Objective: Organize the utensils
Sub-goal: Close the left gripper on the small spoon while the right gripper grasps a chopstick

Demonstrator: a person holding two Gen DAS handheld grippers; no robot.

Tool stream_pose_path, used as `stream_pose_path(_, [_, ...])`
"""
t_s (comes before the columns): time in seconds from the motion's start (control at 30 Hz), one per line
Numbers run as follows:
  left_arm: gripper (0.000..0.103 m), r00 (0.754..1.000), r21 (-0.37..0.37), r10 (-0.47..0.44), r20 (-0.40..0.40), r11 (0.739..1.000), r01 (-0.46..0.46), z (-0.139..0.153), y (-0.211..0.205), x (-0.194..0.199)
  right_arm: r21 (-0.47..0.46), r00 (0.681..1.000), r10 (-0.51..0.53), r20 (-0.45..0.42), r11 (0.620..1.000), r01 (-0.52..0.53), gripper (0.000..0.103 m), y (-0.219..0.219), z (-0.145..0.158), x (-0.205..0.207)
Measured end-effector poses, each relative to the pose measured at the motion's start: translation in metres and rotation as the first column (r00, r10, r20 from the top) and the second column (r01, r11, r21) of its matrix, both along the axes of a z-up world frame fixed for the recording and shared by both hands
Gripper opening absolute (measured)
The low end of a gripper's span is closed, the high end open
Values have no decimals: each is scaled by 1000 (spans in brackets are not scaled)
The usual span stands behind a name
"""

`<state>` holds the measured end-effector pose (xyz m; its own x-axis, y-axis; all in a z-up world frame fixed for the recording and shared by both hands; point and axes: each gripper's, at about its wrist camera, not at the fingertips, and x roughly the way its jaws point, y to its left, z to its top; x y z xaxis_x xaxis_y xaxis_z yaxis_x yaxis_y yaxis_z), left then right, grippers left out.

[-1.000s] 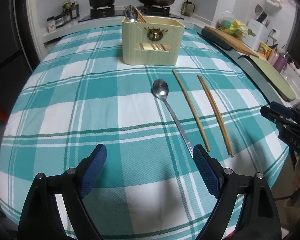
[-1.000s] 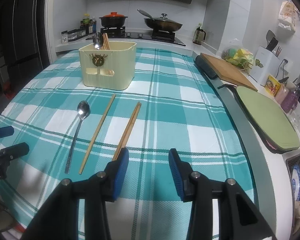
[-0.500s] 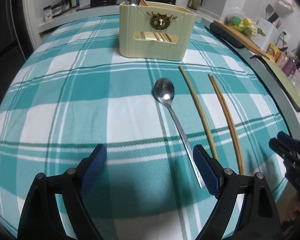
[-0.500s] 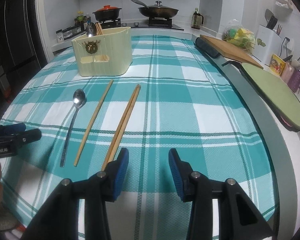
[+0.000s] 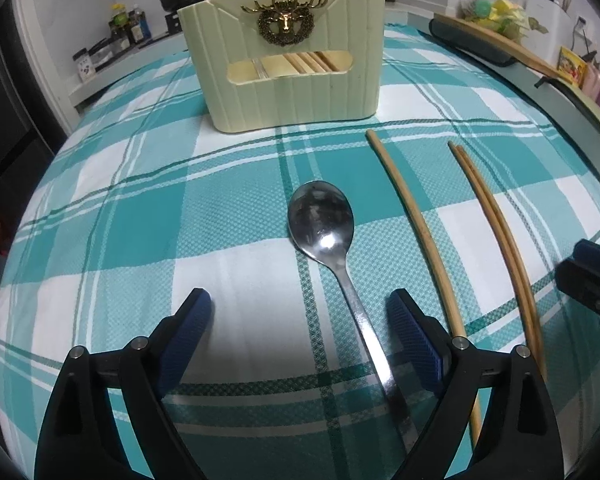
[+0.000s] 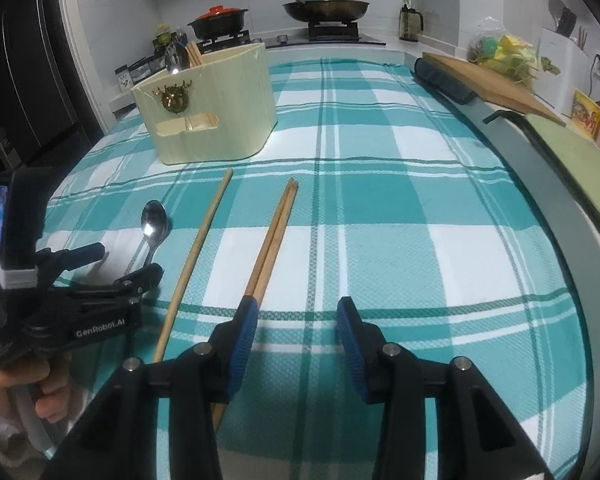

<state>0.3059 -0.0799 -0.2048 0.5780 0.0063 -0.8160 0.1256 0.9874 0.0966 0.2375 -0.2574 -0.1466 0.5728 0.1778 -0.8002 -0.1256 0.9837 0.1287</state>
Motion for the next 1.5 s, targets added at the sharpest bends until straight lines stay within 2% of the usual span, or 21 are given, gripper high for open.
stream_pose_path(0.13, [96, 1000, 2, -1, 6, 1000, 1, -1, 3, 0, 30, 998, 4, -55, 1000, -2, 42, 12, -15, 25])
stream_pose_path(0.23, [98, 1000, -4, -1, 6, 1000, 1, -2, 5, 1, 12, 996, 9, -91, 1000, -8, 37, 19, -25, 37])
stream_pose_path(0.3, [98, 1000, -13, 1, 5, 1000, -1, -2, 9, 1, -17, 997, -1, -83, 1000, -1, 33, 21, -24, 39])
stream_pose_path(0.4, [100, 1000, -34, 9, 0, 999, -9, -4, 12, 2, 13, 995, -13, -97, 1000, 14, 32, 15, -25, 40])
stream_pose_path(0.63, [100, 1000, -26, 15, 10, 1000, -15, -4, 8, 4, -158, 996, 17, -90, 987, -31, 31, 35, -27, 49])
stream_pose_path(0.7, [100, 1000, -9, 2, 16, 1000, -2, -3, 8, 1, -160, 996, 10, -86, 987, -24, 31, 35, -26, 51])
stream_pose_path(0.77, [100, 1000, -2, 0, 18, 1000, 0, -3, 14, -2, -157, 996, -9, -84, 988, -4, 22, 30, -26, 48])
stream_pose_path(0.93, [100, 1000, -40, 19, -5, 999, -20, -4, 39, -6, -158, 995, -54, -81, 987, 41, 19, 9, -24, 34])
stream_pose_path(1.1, [100, 1000, -73, 2, -28, 997, -4, -4, 53, -11, -152, 994, -79, -82, 986, 66, 20, -10, -24, 24])
stream_pose_path(1.2, [100, 999, -62, -28, -30, 998, 26, -4, 51, -13, -118, 994, -63, -93, 992, 52, 27, -16, -23, 21])
stream_pose_path(1.27, [100, 999, -49, -34, -29, 998, 33, -2, 48, -13, -101, 993, -50, -104, 994, 39, 38, -18, -24, 19])
stream_pose_path(1.5, [100, 999, -27, -41, -30, 999, 40, -2, 43, -14, -115, 993, -31, -116, 993, 17, 40, -16, -23, 14])
